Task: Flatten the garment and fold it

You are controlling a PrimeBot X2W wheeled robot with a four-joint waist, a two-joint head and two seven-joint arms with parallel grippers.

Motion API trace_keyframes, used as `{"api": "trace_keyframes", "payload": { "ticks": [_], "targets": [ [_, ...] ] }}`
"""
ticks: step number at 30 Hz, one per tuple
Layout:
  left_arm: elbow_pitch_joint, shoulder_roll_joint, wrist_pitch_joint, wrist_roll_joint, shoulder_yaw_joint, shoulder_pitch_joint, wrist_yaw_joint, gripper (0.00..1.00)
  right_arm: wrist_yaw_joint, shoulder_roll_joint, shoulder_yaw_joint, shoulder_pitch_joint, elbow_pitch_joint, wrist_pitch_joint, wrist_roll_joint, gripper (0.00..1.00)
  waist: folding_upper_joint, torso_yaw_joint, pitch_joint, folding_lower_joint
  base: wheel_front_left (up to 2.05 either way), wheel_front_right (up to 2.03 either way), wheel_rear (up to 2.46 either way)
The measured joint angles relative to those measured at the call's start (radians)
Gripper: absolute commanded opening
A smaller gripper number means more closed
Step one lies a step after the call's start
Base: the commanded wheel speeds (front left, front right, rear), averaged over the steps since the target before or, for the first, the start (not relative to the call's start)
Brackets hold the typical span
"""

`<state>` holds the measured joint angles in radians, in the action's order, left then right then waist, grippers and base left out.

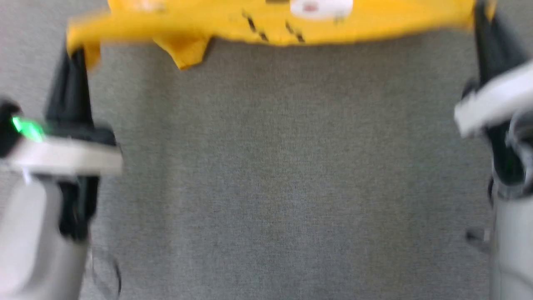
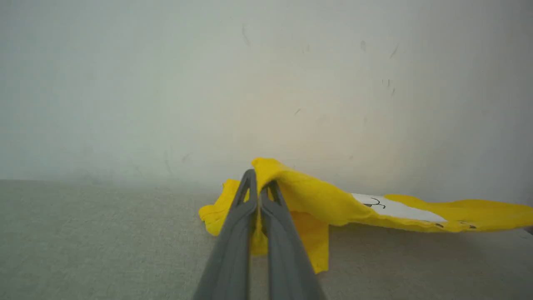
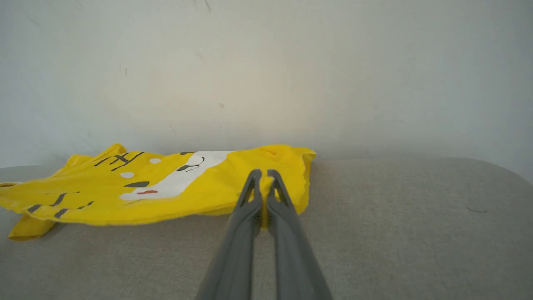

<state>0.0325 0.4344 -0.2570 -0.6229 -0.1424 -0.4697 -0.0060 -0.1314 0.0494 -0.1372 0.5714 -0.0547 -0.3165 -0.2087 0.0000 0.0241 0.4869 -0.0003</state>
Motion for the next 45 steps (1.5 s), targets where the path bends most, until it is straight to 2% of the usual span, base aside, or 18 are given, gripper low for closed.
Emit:
{"api": "trace_keyframes", "payload": {
  "ticks": [3, 7, 11, 16, 24, 32, 40, 45],
  "targets": [
    [-0.044, -0.014, 0.000, 0.001, 0.013, 0.137, 0.027, 0.00, 0.000, -0.001, -0.039, -0.141, -0.033, 0.004, -0.065, 0.00, 0.0000, -0.001, -0.055, -0.0001, 0.00, 0.00, 0.00],
    [-0.068, -0.030, 0.018, -0.010, -0.009, 0.292, 0.035, 0.00, 0.000, 0.000, -0.085, -0.308, -0.039, 0.026, -0.111, 0.00, 0.0000, 0.000, -0.123, -0.0001, 0.00, 0.00, 0.00],
    [-0.081, -0.018, 0.090, -0.028, -0.037, 0.424, 0.039, 0.00, 0.000, -0.001, -0.118, -0.449, -0.016, 0.046, -0.165, 0.00, 0.0000, 0.001, -0.182, 0.0000, 0.00, 0.00, 0.00],
    [-0.091, 0.035, 0.229, -0.072, -0.069, 0.560, 0.043, 0.00, 0.000, -0.001, -0.140, -0.596, 0.005, 0.028, -0.210, 0.00, 0.0000, 0.003, -0.245, 0.0000, 0.00, 0.00, 0.00],
    [-0.123, 0.077, 0.499, -0.192, -0.155, 0.738, 0.044, 0.00, 0.000, -0.001, -0.133, -0.745, 0.004, -0.105, -0.254, 0.00, 0.0000, 0.010, -0.337, 0.0001, 0.00, 0.00, 0.00],
    [-0.239, 0.123, 0.691, -0.298, -0.184, 0.870, 0.099, 0.00, 0.000, 0.000, -0.104, -0.879, -0.077, -0.278, -0.276, 0.00, 0.0000, 0.038, -0.407, 0.0002, 0.00, 0.00, 0.00],
    [-0.346, 0.159, 0.730, -0.339, -0.150, 0.960, 0.146, 0.00, 0.000, 0.000, -0.125, -1.006, -0.170, -0.426, -0.326, 0.00, 0.0000, 0.056, -0.457, 0.0002, 0.00, 0.00, 0.00],
    [-0.425, 0.166, 0.704, -0.373, -0.104, 1.002, 0.151, 0.00, 0.000, 0.000, -0.177, -1.046, -0.218, -0.466, -0.366, 0.00, 0.0000, 0.058, -0.482, 0.0002, 0.00, 0.00, 0.00]
  ]
}}
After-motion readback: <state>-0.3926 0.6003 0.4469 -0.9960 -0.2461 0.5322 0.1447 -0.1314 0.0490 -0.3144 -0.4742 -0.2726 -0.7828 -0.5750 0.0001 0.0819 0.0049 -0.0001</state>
